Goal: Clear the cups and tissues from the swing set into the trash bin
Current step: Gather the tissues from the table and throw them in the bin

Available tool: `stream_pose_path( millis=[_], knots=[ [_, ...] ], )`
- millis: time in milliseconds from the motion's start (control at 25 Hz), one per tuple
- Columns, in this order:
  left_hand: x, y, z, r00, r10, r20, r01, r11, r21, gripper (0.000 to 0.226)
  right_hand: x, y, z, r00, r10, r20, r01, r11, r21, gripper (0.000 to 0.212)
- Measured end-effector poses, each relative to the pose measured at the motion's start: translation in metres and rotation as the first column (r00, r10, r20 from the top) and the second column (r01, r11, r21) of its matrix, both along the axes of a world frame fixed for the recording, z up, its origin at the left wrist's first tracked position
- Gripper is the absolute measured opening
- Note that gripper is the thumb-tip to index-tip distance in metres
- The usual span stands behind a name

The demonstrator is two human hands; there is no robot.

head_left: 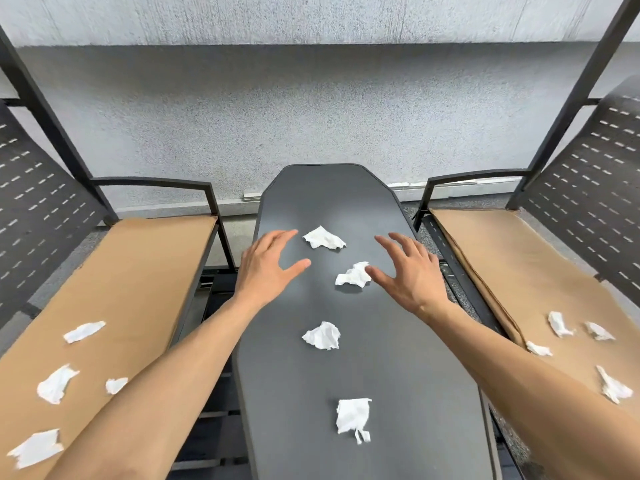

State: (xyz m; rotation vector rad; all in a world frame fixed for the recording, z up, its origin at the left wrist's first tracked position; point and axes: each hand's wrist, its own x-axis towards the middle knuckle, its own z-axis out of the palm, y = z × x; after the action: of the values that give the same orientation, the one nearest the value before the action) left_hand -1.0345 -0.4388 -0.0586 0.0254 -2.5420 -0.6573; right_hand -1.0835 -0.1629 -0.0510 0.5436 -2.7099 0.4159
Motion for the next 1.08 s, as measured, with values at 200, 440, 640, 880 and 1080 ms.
stream_pose_path(
  millis=[200, 440, 640, 880, 1080],
  knots=[
    [-0.044, 0.001, -0.02, 0.999, 0.044, 0.03, -0.044, 0.999, 0.019, 0.06, -0.047, -0.006, -0.02, 0.997, 0.044, 0.059, -0.044, 0.999, 0.002, 0.06],
    [-0.09, 0.018, -0.06, 0.984, 0.118, 0.133, -0.12, 0.993, 0.008, 0.059, -0.107, 0.001, -0.056, 0.985, 0.095, 0.146, -0.095, 0.995, -0.006, 0.059],
    [-0.142, 0.01, -0.089, 0.927, 0.179, 0.328, -0.134, 0.979, -0.155, 0.06, -0.149, -0.004, -0.09, 0.966, 0.149, 0.214, -0.165, 0.984, 0.062, 0.059],
    [-0.211, 0.005, -0.122, 0.839, 0.17, 0.517, -0.087, 0.98, -0.181, 0.062, -0.17, -0.024, -0.134, 0.923, 0.214, 0.321, -0.254, 0.963, 0.086, 0.054],
    [-0.267, 0.016, -0.137, 0.812, 0.121, 0.572, -0.002, 0.979, -0.203, 0.063, -0.176, -0.029, -0.157, 0.912, 0.174, 0.37, -0.251, 0.953, 0.171, 0.049]
  ],
)
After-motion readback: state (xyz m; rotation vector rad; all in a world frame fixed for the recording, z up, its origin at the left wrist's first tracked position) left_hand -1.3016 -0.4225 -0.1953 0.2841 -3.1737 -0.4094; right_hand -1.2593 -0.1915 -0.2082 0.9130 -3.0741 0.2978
